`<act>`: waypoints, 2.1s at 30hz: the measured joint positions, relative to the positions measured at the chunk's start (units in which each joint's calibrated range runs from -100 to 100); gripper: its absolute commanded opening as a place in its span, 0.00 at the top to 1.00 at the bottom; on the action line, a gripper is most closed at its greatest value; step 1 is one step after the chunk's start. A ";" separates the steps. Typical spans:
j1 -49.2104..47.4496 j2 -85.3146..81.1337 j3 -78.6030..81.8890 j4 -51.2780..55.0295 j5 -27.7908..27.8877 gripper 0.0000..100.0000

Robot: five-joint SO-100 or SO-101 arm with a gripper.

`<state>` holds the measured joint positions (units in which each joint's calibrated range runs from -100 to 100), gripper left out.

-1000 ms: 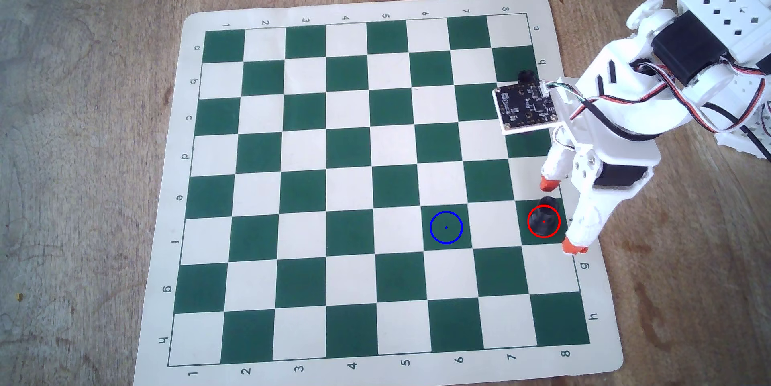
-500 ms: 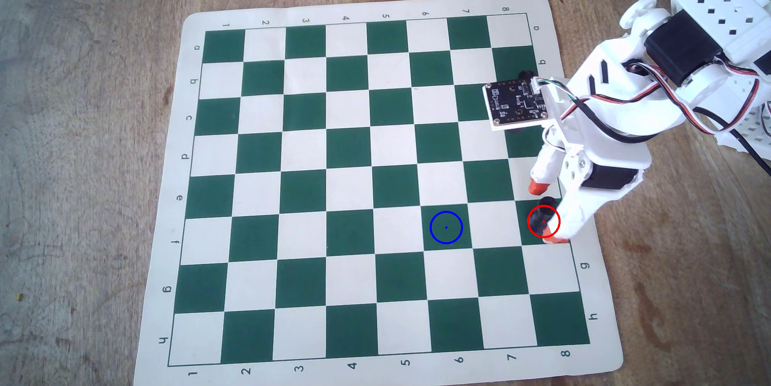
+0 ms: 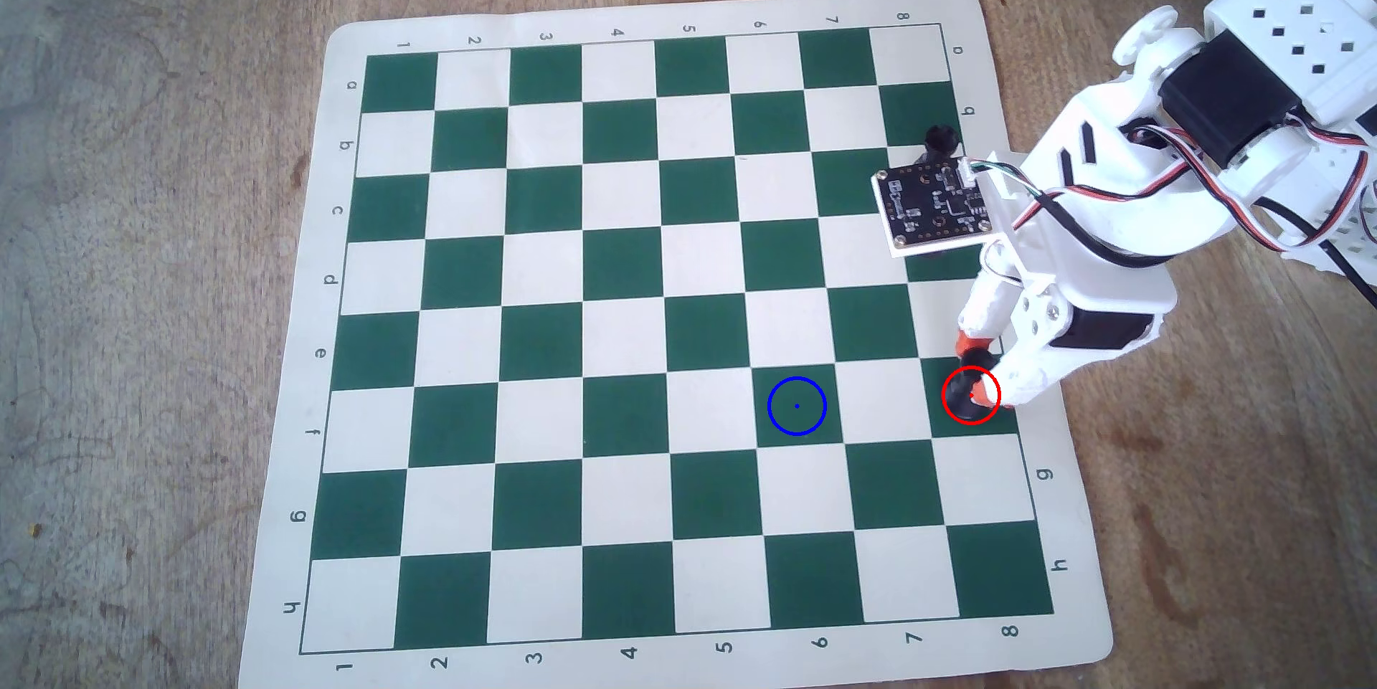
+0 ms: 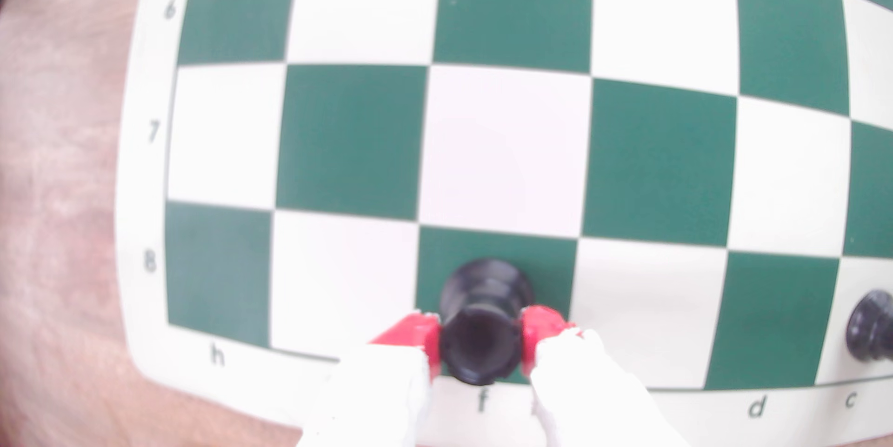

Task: Move the chess piece from red to blue

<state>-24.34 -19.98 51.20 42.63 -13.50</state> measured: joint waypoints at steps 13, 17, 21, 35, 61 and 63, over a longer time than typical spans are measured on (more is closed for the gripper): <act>0.00 -2.43 -6.06 11.87 0.00 1.00; 0.66 -5.19 -13.92 21.27 0.20 1.00; 1.84 -5.11 -29.19 31.24 0.15 1.00; 5.38 20.03 -48.80 19.60 -0.78 1.00; 5.83 27.98 -38.32 5.90 -2.30 1.00; 5.75 27.98 -38.32 5.90 -2.30 1.00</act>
<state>-18.58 8.00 12.88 48.53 -15.80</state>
